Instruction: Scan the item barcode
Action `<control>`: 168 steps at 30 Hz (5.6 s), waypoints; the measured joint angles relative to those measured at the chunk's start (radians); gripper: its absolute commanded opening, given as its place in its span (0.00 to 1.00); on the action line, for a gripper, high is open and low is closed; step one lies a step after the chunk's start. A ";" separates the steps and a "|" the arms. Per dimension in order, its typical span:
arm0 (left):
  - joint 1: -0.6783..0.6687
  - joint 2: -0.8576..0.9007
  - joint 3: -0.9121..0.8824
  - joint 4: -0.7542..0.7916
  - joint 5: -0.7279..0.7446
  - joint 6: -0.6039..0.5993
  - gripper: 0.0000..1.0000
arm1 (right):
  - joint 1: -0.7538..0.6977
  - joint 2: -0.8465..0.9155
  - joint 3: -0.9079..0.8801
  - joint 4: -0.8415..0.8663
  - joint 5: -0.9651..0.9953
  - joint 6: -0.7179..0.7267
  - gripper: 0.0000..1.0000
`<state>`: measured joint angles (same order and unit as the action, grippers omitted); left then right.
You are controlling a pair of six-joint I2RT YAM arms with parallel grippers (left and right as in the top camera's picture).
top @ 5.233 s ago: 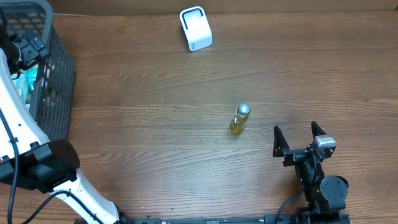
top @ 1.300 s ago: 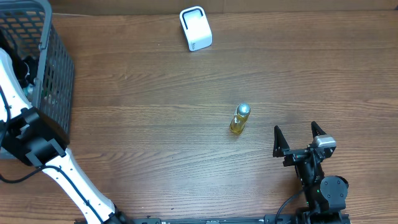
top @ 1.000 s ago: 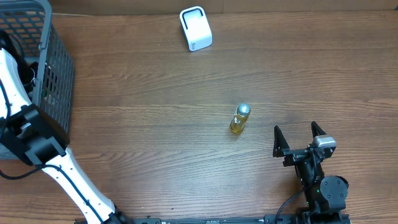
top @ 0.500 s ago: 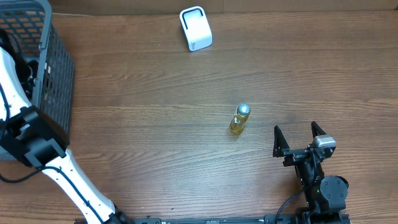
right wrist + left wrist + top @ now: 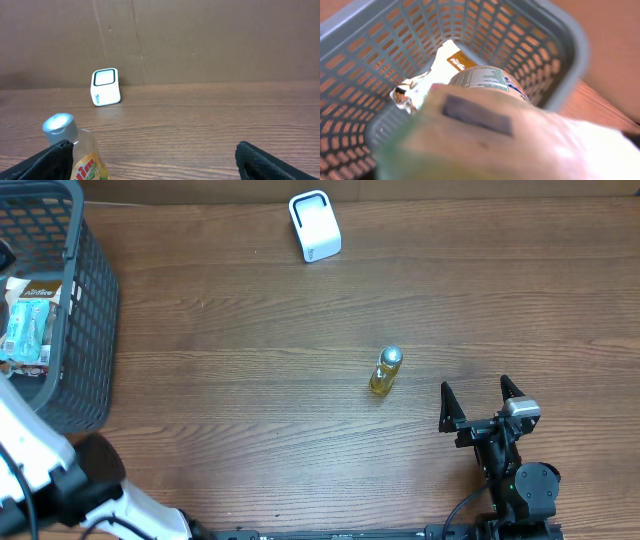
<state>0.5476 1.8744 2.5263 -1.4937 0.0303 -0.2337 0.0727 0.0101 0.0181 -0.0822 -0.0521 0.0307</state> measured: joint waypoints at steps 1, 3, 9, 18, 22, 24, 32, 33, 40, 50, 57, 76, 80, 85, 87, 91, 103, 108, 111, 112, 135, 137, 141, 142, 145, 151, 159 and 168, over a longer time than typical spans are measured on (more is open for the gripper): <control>-0.007 -0.024 0.000 -0.023 0.004 0.000 0.47 | 0.000 0.000 0.000 0.000 0.000 0.000 1.00; -0.034 -0.064 0.000 -0.071 0.011 -0.001 0.46 | 0.000 0.000 0.000 0.000 0.000 0.000 1.00; -0.165 -0.121 0.000 -0.193 0.028 -0.003 0.44 | 0.000 0.000 0.000 0.000 0.000 0.000 1.00; -0.478 -0.131 -0.069 -0.200 0.037 -0.011 0.43 | 0.000 0.000 0.000 0.000 0.000 0.000 1.00; -0.606 -0.123 -0.139 -0.180 0.037 -0.043 0.41 | 0.000 0.000 0.000 0.000 0.000 0.000 1.00; -0.667 -0.119 -0.192 -0.145 0.037 -0.058 0.41 | 0.000 0.000 0.000 0.000 0.000 0.000 1.00; -0.903 -0.111 -0.513 0.072 -0.003 -0.161 0.42 | 0.000 0.000 0.000 0.000 0.000 0.000 1.00; -0.931 -0.109 -0.560 0.102 -0.007 -0.180 0.42 | 0.000 0.000 0.000 0.000 0.000 0.000 1.00; -1.085 -0.106 -0.888 0.388 -0.020 -0.286 0.42 | 0.000 0.000 0.000 0.001 0.000 0.000 1.00; -1.181 -0.106 -1.217 0.659 -0.062 -0.411 0.42 | 0.000 0.000 0.000 0.000 0.000 0.000 1.00; -1.182 -0.105 -1.279 0.712 -0.073 -0.444 0.42 | 0.000 0.000 0.000 0.000 0.000 0.000 1.00; -1.196 -0.050 -1.276 0.761 -0.050 -0.475 0.57 | 0.000 0.000 0.000 0.000 0.000 0.000 1.00; -1.196 -0.050 -1.275 0.761 -0.042 -0.472 0.68 | 0.000 0.000 0.000 0.000 0.000 0.000 1.00; -1.196 -0.037 -1.255 0.737 -0.007 -0.467 1.00 | 0.000 0.000 0.000 0.000 0.000 0.000 1.00; -1.196 -0.034 -1.235 0.711 0.001 -0.456 1.00 | 0.000 0.000 0.000 0.000 0.000 0.000 1.00; -1.196 -0.034 -1.179 0.663 0.003 -0.439 1.00 | 0.000 0.000 0.000 0.000 0.000 0.000 1.00; -1.168 -0.033 -0.959 0.440 0.009 -0.309 1.00 | 0.000 0.000 0.000 0.000 0.000 0.000 1.00; -1.101 -0.033 -0.930 0.388 0.058 -0.249 0.82 | 0.000 0.000 0.000 0.000 0.000 0.000 1.00; -1.057 -0.033 -0.930 0.366 0.116 -0.193 0.67 | 0.000 0.000 0.000 0.000 0.000 0.000 1.00; -1.046 -0.033 -0.930 0.365 0.134 -0.177 0.66 | 0.000 0.000 0.000 0.000 0.000 0.000 1.00; -1.039 0.032 -0.980 0.420 0.244 -0.099 0.49 | 0.000 0.000 0.000 0.000 0.000 0.000 1.00; -1.039 0.032 -0.980 0.421 0.247 -0.101 0.45 | 0.000 0.000 0.000 0.000 0.000 0.000 1.00; -1.039 0.032 -0.980 0.421 0.248 -0.106 0.39 | 0.000 0.000 0.000 0.000 0.000 0.000 1.00; -1.039 0.032 -0.980 0.422 0.249 -0.106 0.38 | 0.000 0.000 0.000 0.000 0.000 0.000 1.00; -1.039 0.032 -0.980 0.425 0.251 -0.106 0.35 | 0.000 0.000 0.000 0.000 0.000 0.000 1.00; -1.039 0.032 -0.995 0.441 0.263 -0.106 0.04 | 0.000 0.000 0.000 0.000 0.000 0.000 1.00; -1.038 0.030 -0.972 0.399 0.266 -0.110 0.04 | 0.000 0.000 0.000 0.000 0.000 0.000 1.00; -1.023 0.038 -0.768 0.248 0.188 -0.103 0.04 | 0.000 0.000 0.000 0.000 0.000 0.000 1.00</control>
<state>-0.4751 1.9121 1.7584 -1.2453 0.2184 -0.3367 0.0727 0.0101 0.0181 -0.0818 -0.0521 0.0303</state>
